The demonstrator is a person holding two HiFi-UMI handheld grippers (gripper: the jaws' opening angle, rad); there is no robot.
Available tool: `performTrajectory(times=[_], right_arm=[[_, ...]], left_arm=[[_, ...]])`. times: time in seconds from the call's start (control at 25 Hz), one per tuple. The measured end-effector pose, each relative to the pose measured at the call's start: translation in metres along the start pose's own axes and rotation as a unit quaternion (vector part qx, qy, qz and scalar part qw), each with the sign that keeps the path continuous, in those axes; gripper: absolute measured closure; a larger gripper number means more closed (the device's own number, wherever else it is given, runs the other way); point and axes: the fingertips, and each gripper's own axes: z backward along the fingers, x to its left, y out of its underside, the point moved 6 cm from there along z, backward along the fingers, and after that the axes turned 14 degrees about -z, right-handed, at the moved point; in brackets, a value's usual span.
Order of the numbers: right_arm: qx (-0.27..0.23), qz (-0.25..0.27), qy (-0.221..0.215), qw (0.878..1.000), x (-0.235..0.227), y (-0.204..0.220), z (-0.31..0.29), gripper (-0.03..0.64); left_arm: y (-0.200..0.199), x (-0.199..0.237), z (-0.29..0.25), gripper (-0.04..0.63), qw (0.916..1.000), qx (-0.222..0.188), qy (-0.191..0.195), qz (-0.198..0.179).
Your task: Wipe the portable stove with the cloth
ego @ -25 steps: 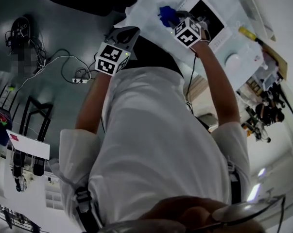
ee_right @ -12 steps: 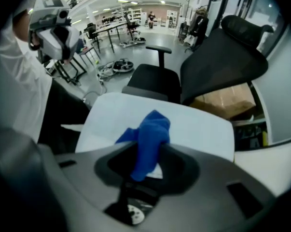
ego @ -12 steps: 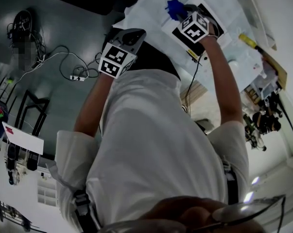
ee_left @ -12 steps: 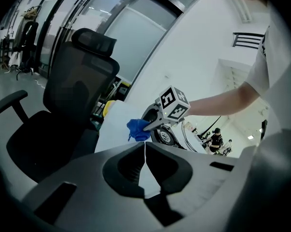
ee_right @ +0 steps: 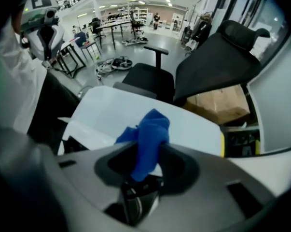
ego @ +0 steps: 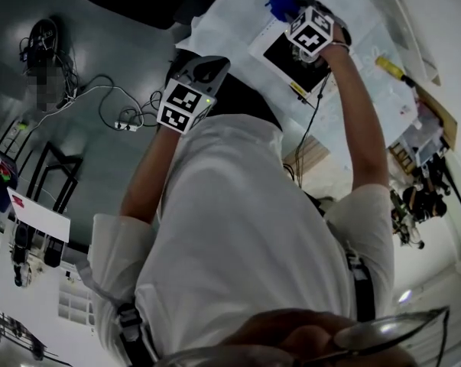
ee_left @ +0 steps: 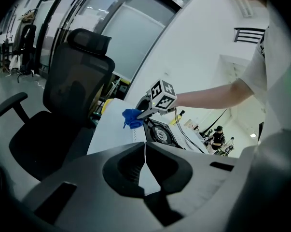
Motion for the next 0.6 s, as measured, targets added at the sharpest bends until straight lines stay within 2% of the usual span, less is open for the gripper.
performTrajectory(times=[0.36,0.6], right_arm=[[-0.012,-0.046,0.029,0.998,-0.055,0.010,0.000,0.476],[-0.046,-0.064,0.051,0.996,-0.075,0.016,0.016,0.475]], left_arm=[[-0.014,-0.017,-0.015,0.558,1.0000,0.000,0.004,-0.008],[-0.034,-0.033,-0.027,0.558,0.9995,-0.013,0.017,-0.023]])
